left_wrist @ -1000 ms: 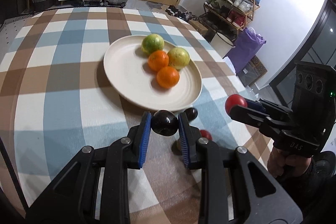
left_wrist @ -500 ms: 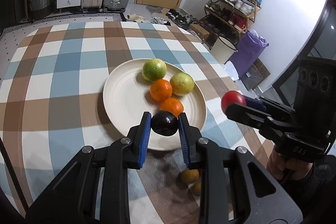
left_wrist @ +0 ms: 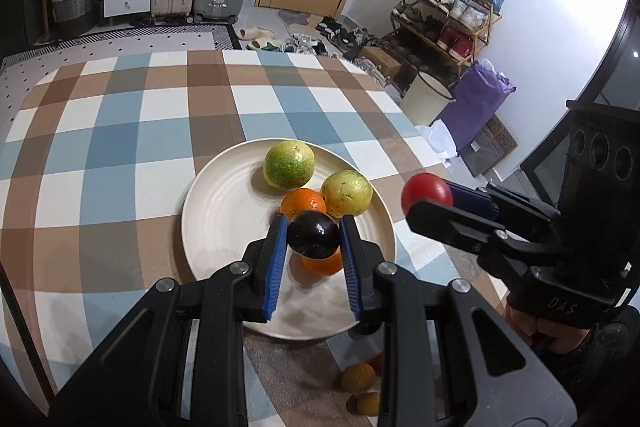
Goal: Organize fruits
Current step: 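Lift and carry the tomato and plum over the cream plate with both tools, then lower tomato and plum onto the plate while both tools open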
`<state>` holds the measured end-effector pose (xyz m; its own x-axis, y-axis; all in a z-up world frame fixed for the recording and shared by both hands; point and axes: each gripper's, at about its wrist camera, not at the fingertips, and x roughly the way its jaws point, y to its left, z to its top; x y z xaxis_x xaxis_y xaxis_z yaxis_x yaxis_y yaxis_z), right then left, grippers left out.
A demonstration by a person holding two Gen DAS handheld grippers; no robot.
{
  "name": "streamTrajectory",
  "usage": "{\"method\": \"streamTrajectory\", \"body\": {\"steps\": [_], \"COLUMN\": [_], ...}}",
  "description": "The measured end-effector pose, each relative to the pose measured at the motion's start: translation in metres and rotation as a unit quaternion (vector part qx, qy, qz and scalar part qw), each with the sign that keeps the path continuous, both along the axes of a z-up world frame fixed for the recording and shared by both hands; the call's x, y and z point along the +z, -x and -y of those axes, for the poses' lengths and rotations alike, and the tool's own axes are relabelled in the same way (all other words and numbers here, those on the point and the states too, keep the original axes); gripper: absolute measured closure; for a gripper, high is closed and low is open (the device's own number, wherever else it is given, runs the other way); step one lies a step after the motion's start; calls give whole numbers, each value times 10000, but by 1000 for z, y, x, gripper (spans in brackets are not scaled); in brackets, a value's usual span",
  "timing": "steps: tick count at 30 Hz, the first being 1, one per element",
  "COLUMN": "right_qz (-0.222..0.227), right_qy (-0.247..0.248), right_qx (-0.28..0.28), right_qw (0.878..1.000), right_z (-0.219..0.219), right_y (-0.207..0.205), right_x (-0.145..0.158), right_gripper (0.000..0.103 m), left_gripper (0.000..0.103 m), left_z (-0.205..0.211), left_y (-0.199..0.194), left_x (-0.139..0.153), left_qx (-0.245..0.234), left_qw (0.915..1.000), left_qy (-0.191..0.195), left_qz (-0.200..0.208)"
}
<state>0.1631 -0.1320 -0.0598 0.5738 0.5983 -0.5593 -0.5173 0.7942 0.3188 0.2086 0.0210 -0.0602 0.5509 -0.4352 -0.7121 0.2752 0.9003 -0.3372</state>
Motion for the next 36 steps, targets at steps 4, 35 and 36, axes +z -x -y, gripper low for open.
{"method": "streamTrajectory", "body": {"steps": [4, 35, 36], "right_qz": [-199, -231, -209], "right_qy": [70, -40, -47], "right_qx": [-67, -349, -382], "right_qw": [9998, 9991, 9990], "right_z": [0, 22, 23], "right_y": [-10, -5, -2], "right_x": [-15, -45, -43], "right_gripper": [72, 44, 44], "left_gripper": [80, 58, 58], "left_z": [2, 6, 6], "left_y": [-15, -12, -9], "left_x": [-16, -29, -28], "left_qx": [66, 25, 50], "left_qw": [9998, 9998, 9997], "left_qy": [-11, -202, -220], "left_qz": [-194, -90, -76]}}
